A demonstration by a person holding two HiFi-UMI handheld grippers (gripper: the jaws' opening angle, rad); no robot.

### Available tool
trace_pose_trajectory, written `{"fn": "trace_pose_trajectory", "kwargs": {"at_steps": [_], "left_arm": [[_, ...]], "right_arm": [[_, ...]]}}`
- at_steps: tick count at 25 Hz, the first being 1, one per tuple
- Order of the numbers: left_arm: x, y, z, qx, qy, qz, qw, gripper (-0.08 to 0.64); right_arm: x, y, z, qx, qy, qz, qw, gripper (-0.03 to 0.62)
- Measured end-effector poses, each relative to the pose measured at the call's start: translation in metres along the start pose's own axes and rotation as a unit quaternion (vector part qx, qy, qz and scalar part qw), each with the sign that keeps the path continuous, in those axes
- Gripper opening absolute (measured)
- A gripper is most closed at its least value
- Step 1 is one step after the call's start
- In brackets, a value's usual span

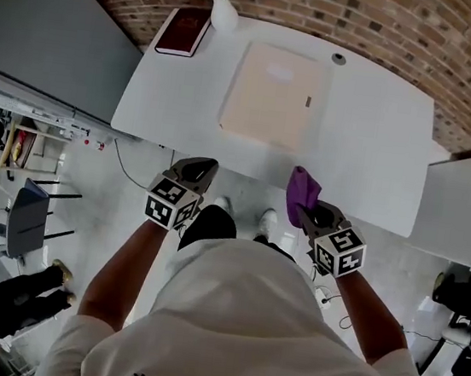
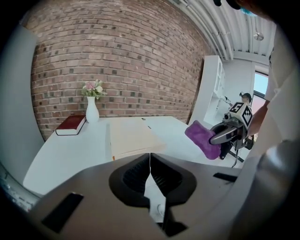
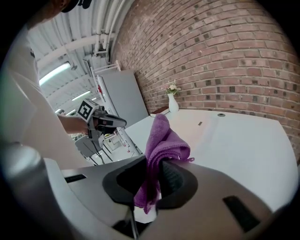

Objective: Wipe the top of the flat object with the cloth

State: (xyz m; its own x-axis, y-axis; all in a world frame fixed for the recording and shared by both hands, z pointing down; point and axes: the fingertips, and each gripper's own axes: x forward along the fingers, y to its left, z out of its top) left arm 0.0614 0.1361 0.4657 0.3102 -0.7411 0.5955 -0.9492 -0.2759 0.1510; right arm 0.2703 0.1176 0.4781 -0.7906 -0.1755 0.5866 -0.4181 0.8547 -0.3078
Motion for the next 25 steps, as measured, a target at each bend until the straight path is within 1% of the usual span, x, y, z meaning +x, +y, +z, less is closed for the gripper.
{"fn": "trace_pose_trajectory", "kwargs": {"at_steps": [4,7,10,13,15,20,25], "left_arm": [[0.029,0.044,0.016,0.018,0.009,-0.010,0.9998,0.025],[0.052,0.074,0.022,0.037,0.022,-0.030,0.9986,0.024],[0.076,0.099,0.028,0.065,0.035,-0.060,0.9955,0.024],[0.100,0.116,0.030,0.099,0.049,-0.098,0.9891,0.024],[0.113,0.126,0.029,0.115,0.059,-0.120,0.9843,0.024],[0.136,0.142,0.027,0.140,0.069,-0.176,0.9720,0.025],[0.154,0.146,0.013,0.164,0.081,-0.223,0.9574,0.023]], "right_arm": [[0.024,-0.019,0.021,0.004,0.006,-0.009,1.000,0.086],[0.044,-0.027,0.040,0.006,0.006,-0.025,1.000,0.086],[0.064,-0.034,0.064,0.012,0.001,-0.044,0.999,0.086],[0.086,-0.038,0.086,0.025,-0.004,-0.066,0.998,0.086],[0.101,-0.040,0.099,0.035,-0.006,-0.079,0.996,0.086],[0.138,-0.044,0.126,0.047,-0.007,-0.111,0.993,0.086],[0.165,-0.053,0.153,0.057,-0.011,-0.145,0.988,0.086]]}}
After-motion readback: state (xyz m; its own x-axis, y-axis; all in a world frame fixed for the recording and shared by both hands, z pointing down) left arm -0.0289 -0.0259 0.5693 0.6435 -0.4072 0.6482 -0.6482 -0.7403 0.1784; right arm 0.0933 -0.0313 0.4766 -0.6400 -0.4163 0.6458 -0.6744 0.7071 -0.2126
